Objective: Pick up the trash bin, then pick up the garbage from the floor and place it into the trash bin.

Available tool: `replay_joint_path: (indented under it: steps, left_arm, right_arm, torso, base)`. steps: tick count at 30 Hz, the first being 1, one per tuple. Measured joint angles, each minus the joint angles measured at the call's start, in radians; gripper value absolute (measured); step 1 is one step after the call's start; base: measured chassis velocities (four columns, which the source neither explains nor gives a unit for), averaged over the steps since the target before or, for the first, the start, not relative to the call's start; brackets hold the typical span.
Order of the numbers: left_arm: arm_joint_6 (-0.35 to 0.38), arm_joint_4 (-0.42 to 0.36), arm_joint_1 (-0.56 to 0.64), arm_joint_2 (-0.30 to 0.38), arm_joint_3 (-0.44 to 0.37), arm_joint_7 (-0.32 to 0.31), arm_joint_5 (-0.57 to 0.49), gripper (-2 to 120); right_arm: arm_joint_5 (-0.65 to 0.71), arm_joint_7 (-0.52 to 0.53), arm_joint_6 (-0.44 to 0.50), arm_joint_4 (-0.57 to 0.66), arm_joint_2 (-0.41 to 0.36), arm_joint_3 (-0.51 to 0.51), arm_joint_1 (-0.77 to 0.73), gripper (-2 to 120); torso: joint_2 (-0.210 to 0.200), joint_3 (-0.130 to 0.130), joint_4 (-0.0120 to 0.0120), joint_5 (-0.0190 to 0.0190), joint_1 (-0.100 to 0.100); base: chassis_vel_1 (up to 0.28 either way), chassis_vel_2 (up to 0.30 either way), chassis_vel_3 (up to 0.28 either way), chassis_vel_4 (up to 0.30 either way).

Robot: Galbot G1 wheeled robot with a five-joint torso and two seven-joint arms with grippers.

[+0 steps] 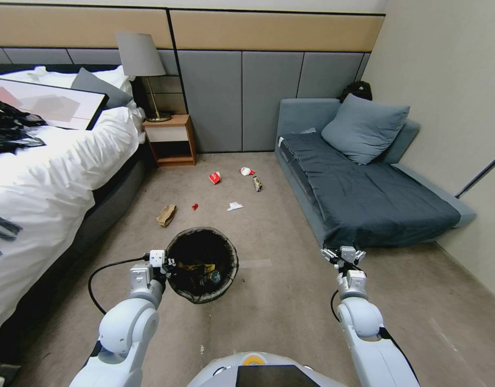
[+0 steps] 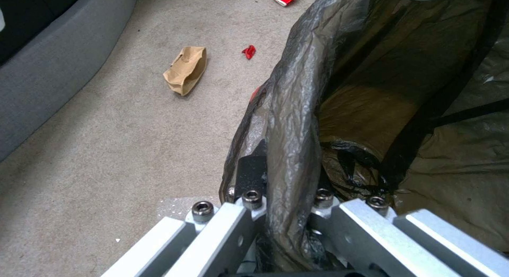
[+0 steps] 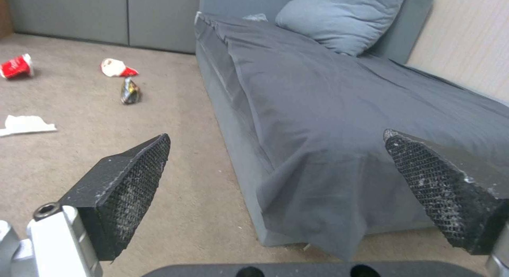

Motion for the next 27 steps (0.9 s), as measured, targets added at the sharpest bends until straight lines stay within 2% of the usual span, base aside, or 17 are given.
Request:
replay_joint_path:
  steps: [15, 27]
  left_arm:
    - [0.000, -0.008, 0.009, 0.000, 0.003, 0.001, 0.012, 0]
    - [0.000, -0.010, 0.008, -0.002, 0.004, 0.004, 0.015, 0]
  right_arm:
    - [0.026, -0.016, -0.022, 0.013, -0.019, 0.007, 0.003, 100]
    - [0.024, -0.012, -0.031, 0.014, -0.014, -0.002, -0.004, 100]
  torso:
    - [0.000, 0.000, 0.0000, 0.0000, 0.000]
    - [0.000, 0.000, -0.0001, 0.0000, 0.000]
  base:
    - [-0.012, 0.011, 0.009, -0.013]
    - [-0.152, 0.152, 0.155, -0.158]
